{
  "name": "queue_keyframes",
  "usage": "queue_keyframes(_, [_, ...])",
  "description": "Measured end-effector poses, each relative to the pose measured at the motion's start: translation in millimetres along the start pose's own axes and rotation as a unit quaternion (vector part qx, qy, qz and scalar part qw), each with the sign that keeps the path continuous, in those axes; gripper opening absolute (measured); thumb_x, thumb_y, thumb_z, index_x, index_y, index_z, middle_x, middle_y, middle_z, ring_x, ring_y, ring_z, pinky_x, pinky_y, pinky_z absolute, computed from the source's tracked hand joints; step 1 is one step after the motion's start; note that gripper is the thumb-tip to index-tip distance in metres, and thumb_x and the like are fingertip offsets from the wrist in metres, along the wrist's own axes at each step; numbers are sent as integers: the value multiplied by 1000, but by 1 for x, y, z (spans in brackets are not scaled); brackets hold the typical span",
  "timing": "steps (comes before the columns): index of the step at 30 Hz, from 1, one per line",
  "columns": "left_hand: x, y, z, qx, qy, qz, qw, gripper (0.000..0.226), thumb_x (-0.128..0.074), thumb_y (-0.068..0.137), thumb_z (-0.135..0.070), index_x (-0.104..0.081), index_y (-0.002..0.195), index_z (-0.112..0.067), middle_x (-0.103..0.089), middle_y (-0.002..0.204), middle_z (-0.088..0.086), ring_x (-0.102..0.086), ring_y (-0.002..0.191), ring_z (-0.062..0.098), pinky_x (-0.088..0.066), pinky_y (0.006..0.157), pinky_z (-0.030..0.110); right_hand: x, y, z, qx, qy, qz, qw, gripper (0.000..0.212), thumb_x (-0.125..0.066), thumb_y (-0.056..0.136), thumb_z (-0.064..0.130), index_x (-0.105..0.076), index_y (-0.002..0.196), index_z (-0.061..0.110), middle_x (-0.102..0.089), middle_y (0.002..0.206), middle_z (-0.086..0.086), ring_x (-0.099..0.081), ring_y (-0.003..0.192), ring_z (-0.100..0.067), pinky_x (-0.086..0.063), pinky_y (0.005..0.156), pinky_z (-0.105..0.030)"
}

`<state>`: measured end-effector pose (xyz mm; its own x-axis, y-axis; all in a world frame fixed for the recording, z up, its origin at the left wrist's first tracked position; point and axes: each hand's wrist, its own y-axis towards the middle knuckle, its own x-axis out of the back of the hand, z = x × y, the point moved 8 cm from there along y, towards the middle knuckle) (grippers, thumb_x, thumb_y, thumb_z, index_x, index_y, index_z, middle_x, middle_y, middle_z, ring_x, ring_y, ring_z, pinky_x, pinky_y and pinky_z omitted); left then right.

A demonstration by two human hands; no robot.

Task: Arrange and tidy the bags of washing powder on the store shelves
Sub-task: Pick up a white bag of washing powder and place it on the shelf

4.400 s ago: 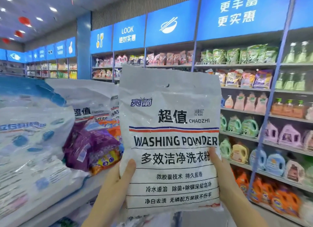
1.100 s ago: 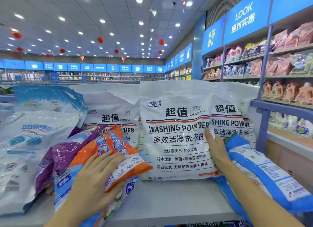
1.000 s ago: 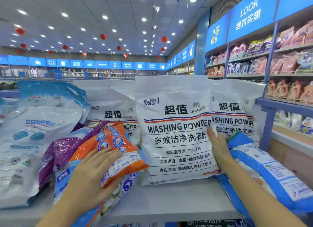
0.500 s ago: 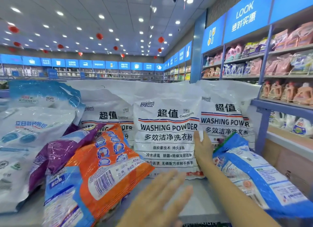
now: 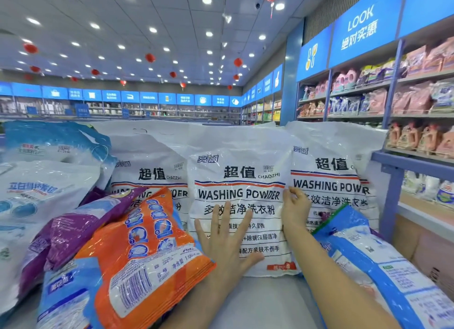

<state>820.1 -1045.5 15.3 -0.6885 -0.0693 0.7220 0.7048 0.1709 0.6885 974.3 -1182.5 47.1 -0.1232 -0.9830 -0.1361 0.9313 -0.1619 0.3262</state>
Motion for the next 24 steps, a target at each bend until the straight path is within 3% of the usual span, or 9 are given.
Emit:
queue_keyframes(4, [0, 2, 0, 4, 1, -5, 1000, 82, -9, 79, -83, -37, 141, -37, -39, 148, 13, -29, 135, 33, -17, 102, 63, 1, 1, 4, 6, -24, 4, 1000, 27, -48, 98, 21, -58, 116, 4, -62, 113, -15, -55, 96, -19, -41, 80, -28])
queue_keyframes(7, [-2, 2, 0, 9, 7, -11, 1000, 83, -8, 78, -84, -37, 141, -37, -41, 147, 14, -28, 135, 33, -17, 101, 63, 11, -13, 28, 61, -168, -17, 984, 29, -40, 100, 27, -51, 122, 11, -61, 116, -6, -52, 93, -17, -41, 81, -32])
queue_keyframes(9, [-2, 2, 1, 11, 7, -21, 1000, 83, -16, 76, -84, -32, 143, -38, -40, 147, 13, -28, 135, 32, -18, 102, 64, 13, -37, 53, 175, -221, -27, 959, 35, -43, 98, 30, -46, 128, 12, -55, 127, -5, -50, 107, -17, -39, 91, -34])
queue_keyframes(11, [-1, 0, 1, 13, 12, -25, 1000, 90, -27, 70, -84, -20, 148, -39, -38, 149, 11, -28, 136, 31, -21, 103, 64, 1, -69, 62, 288, -286, 17, 914, 47, -42, 95, 37, -42, 136, 14, -42, 143, -9, -39, 129, -24, -30, 107, -42])
queue_keyframes(13, [3, -2, 3, 28, -12, -36, 999, 97, -30, 69, -85, -13, 150, -35, -35, 151, 11, -26, 137, 27, -21, 106, 60, -7, -94, 51, 337, -372, 55, 863, 59, -30, 91, 48, -41, 140, 16, -31, 151, -13, -29, 138, -30, -20, 112, -49])
queue_keyframes(16, [5, -6, 15, 78, -96, -45, 991, 102, -32, 68, -89, -19, 148, -26, -30, 152, 15, -22, 140, 27, -15, 111, 49, -2, -106, 21, 289, -422, 123, 850, 77, -11, 84, 61, -27, 148, 22, -13, 158, -10, -12, 145, -30, -5, 116, -46])
queue_keyframes(18, [8, -15, 14, 77, -113, -56, 989, 97, -48, 71, -78, -17, 147, -26, -24, 154, 14, -23, 141, 30, -22, 113, 50, 0, -101, -2, 229, -442, 182, 848, 83, -3, 80, 67, -11, 151, 25, 1, 159, -7, -1, 146, -27, -3, 117, -45])
queue_keyframes(21, [21, -39, -7, 39, -120, -57, 990, 93, -68, 70, -47, -20, 146, -21, -21, 154, 11, -26, 139, 29, -39, 105, 50, -6, -95, -15, 193, -457, 232, 837, 68, -23, 95, 57, -1, 151, 26, 8, 159, -7, 5, 146, -27, -7, 118, -44])
queue_keyframes(24, [51, -68, -30, 6, -140, -27, 990, 76, -49, 79, -46, -15, 144, -26, -22, 155, 5, -28, 139, 23, -43, 103, 44, -8, -93, -12, 198, -462, 221, 836, 66, -30, 97, 51, -6, 151, 24, 2, 159, -9, -1, 146, -29, -12, 117, -48])
